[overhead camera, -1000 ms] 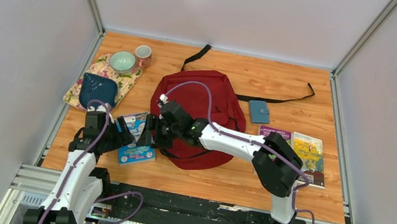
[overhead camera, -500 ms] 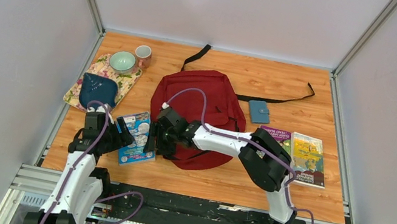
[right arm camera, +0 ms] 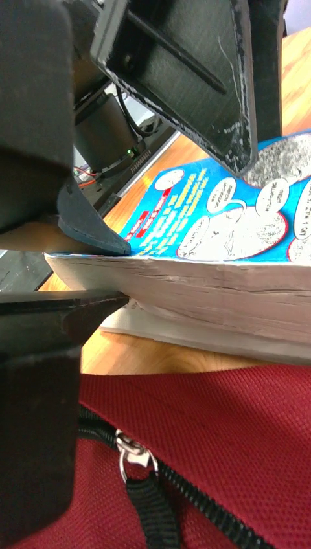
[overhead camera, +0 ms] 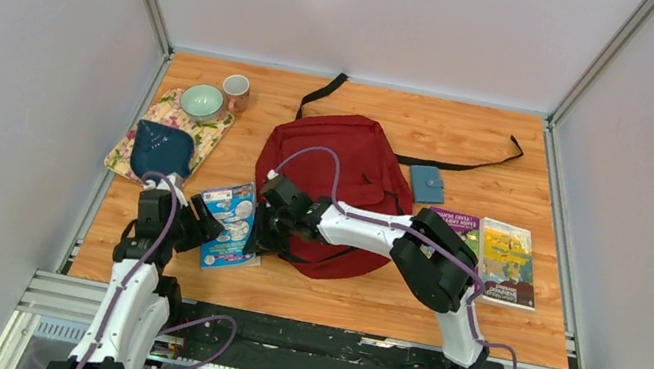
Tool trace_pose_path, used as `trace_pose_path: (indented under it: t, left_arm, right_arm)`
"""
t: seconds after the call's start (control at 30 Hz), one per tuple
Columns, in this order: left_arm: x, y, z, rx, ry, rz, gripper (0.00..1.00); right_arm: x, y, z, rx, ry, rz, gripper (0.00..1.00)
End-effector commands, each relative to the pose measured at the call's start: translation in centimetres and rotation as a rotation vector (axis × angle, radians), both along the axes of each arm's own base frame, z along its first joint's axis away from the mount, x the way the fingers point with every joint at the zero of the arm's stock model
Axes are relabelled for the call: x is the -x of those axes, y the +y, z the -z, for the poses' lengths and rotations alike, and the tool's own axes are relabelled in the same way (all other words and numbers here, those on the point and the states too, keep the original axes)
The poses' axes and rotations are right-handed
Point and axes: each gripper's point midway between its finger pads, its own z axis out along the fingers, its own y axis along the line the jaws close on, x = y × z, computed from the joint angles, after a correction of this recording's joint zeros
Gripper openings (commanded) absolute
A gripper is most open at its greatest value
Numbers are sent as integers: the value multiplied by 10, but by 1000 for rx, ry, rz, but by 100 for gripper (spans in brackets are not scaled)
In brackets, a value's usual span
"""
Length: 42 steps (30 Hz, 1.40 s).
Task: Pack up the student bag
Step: Pick up the book from the center of the board.
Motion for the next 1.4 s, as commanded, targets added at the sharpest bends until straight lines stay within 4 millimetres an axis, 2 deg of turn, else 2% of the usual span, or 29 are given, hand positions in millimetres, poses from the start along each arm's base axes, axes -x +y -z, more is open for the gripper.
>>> trace_pose_path:
  t: [0.0, 0.13, 0.23, 0.27, 0.3, 0.37, 0.47, 0.57, 0.6, 0.63, 0.67, 0.7, 0.73, 0.8, 0.83, 0.87, 0.93, 0.97, 1.07, 1.13, 1.2, 1.23, 1.27, 1.3, 1.33, 1.37]
  left_arm:
    - [-1, -25, -12, 135, -33, 62, 68]
    - [0, -23, -13, 120, -32, 62, 68]
    - [0, -22, -15, 113, -33, 58, 68]
    - [1, -21, -14, 110, -28, 57, 68]
    - [1, -21, -15, 108, -30, 55, 67]
    - [1, -20, -17, 101, -29, 52, 67]
    - [-1, -15, -26, 69, -41, 45, 68]
    - [-5, -4, -46, 3, -72, 23, 71]
    - [-10, 6, -61, -50, -102, -1, 73]
    - [-8, 9, -66, -70, -105, -8, 73]
    - [-9, 13, -72, -92, -112, -16, 74]
    - [-13, 19, -88, -129, -147, -29, 78]
    - [-12, 22, -93, -147, -150, -35, 79]
    - [-15, 27, -114, -176, -191, -49, 80]
    - [-15, 27, -120, -180, -207, -47, 80]
    - [-15, 27, -126, -182, -221, -50, 81]
    - [-18, 25, -142, -175, -269, -44, 81]
    - [-19, 23, -148, -168, -287, -41, 81]
    - [-24, 11, -168, -114, -371, 0, 82]
    - [-28, -6, -182, -36, -435, 54, 82]
    - [-29, -25, -183, 78, -455, 106, 82]
    - [-34, -30, -195, 108, -519, 127, 82]
    - [-35, -36, -189, 155, -522, 144, 82]
    - [-33, -49, -195, 247, -533, 178, 82]
    - [-37, -53, -210, 270, -614, 208, 82]
    - [-37, -58, -204, 309, -614, 225, 82]
  right_arm:
    - [1, 30, -61, -204, -70, -52, 19]
    - [-2, 29, -60, -198, -82, -46, 22]
    - [-1, 29, -56, -192, -78, -49, 27]
    - [-1, 27, -54, -180, -75, -46, 25]
    - [-2, 26, -53, -173, -77, -42, 12]
    - [-4, 23, -52, -163, -96, -41, 0]
    - [-5, 20, -59, -180, -112, -56, 0]
    - [-4, 20, -87, -261, -125, -73, 0]
    - [-3, 18, -91, -277, -119, -75, 0]
    - [1, 17, -98, -307, -104, -95, 0]
    - [-3, 17, -117, -365, -118, -91, 0]
    - [-1, 15, -121, -380, -113, -96, 0]
    - [0, 13, -130, -403, -110, -105, 0]
    - [-2, 9, -157, -472, -131, -109, 0]
    - [0, 5, -162, -489, -124, -118, 0]
    - [-2, 0, -179, -533, -145, -116, 0]
    - [1, -7, -191, -571, -130, -121, 0]
    - [-1, -12, -208, -610, -153, -119, 0]
    - [0, -27, -228, -660, -166, -116, 0]
    - [3, -34, -237, -690, -158, -125, 0]
    - [5, -44, -247, -728, -169, -128, 0]
    - [8, -46, -250, -739, -164, -139, 0]
    - [9, -51, -257, -758, -172, -139, 0]
    - [11, -54, -255, -757, -171, -139, 0]
    - [12, -56, -257, -764, -173, -144, 0]
    - [14, -59, -263, -778, -186, -150, 0]
